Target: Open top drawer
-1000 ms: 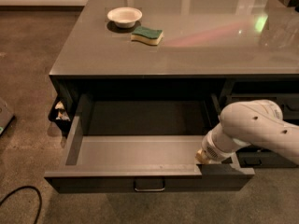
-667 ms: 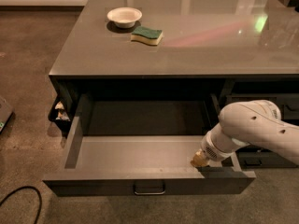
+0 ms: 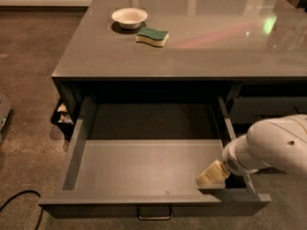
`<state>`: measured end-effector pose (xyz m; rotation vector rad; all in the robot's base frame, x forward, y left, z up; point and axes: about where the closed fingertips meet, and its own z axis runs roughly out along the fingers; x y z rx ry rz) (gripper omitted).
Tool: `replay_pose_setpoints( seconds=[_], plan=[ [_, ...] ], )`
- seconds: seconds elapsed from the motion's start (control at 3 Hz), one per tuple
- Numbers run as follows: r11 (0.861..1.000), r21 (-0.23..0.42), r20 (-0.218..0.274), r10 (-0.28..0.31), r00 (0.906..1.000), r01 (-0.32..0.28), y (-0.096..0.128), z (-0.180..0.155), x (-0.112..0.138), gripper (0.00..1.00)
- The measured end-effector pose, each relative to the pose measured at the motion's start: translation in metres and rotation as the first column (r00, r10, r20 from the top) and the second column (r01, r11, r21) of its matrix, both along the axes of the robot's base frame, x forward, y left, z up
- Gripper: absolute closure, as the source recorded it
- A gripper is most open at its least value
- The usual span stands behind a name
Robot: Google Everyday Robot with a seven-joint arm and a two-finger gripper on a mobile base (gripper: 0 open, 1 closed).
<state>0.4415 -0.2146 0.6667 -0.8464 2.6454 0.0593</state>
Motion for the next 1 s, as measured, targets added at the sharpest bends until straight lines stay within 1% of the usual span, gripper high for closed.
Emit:
replay_pose_setpoints(
  seconds=[0.33, 0.67, 1.0],
  plan=[
    [1.0, 0.0, 0.0, 0.0, 1.0, 0.0, 0.004, 0.0, -0.001, 0.0],
    [0.994, 0.028, 0.089, -0.109, 0.9901, 0.107, -0.012, 0.02, 0.0, 0.0],
    [0.99, 0.051, 0.134, -0.135, 0.9817, 0.129, -0.011, 0.029, 0.01, 0.0]
  ],
)
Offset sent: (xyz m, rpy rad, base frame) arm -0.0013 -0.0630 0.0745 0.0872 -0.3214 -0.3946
